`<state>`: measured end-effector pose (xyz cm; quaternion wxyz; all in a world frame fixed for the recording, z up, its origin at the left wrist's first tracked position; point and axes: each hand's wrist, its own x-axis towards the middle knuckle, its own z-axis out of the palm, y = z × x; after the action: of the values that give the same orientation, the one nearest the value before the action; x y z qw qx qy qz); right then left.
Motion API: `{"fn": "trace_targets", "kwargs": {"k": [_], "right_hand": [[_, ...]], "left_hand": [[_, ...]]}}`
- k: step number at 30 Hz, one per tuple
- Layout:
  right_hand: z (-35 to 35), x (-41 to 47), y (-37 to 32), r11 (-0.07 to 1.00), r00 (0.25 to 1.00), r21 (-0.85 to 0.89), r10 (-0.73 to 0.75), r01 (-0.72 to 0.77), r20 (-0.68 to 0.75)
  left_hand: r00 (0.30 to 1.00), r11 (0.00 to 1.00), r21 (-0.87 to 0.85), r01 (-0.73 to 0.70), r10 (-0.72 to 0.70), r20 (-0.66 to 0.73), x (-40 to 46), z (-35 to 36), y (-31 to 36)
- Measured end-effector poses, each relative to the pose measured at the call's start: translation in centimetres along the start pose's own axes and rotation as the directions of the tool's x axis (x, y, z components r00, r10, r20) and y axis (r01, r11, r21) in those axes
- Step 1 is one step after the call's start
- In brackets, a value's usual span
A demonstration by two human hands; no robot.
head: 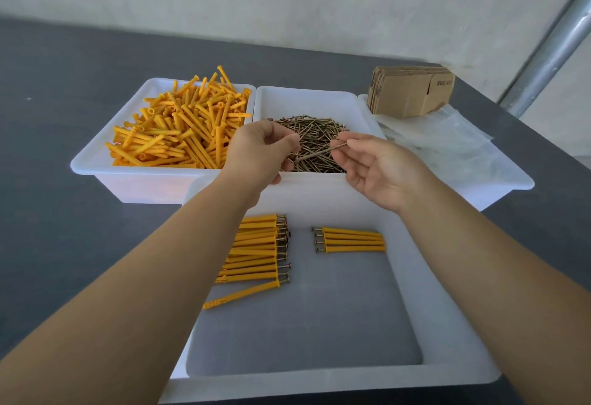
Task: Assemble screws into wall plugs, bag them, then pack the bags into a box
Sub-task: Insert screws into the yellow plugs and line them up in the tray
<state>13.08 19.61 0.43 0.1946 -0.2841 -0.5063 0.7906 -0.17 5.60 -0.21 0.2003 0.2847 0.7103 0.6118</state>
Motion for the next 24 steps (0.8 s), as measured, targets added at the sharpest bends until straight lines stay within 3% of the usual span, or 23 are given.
{"fn": "trace_targets", "kwargs": {"k": [3,6,10,12,18,24], "right_hand": [[0.3,0.1,0.5,0.993,0.998,0.110,-0.052,0.047,0.036],[0.3,0.2,0.9,0.993,0.994,0.084,-0.093,0.088,0.060],[0.0,0.0,1.3,0.976,0.981,-0.138,-0.149,0.166,0.126],[0.1,-0.3,1.7,0.918,0.962,-0.313,-0.191,0.245,0.193],[0.8,-0.8,2.0,0.733,0.927,-0.573,-0.235,0.367,0.293],[0.5,-0.8,1.6,0.847,0.927,-0.383,-0.368,0.368,0.076]], "left_hand": [[0.983,0.994,-0.042,0.103,-0.096,0.155,-0.3,0.2,0.3],[0.927,0.970,-0.184,0.158,-0.081,0.365,-0.6,0.5,0.6],[0.936,0.882,-0.444,0.155,0.013,0.352,-0.3,0.4,0.7],[0.949,0.862,-0.491,0.130,0.036,0.315,-0.1,0.2,0.6],[0.951,0.938,-0.339,0.068,0.042,0.307,-0.4,0.5,0.3],[0.952,0.994,-0.107,-0.016,0.048,0.303,-0.8,0.5,0.3]]}}
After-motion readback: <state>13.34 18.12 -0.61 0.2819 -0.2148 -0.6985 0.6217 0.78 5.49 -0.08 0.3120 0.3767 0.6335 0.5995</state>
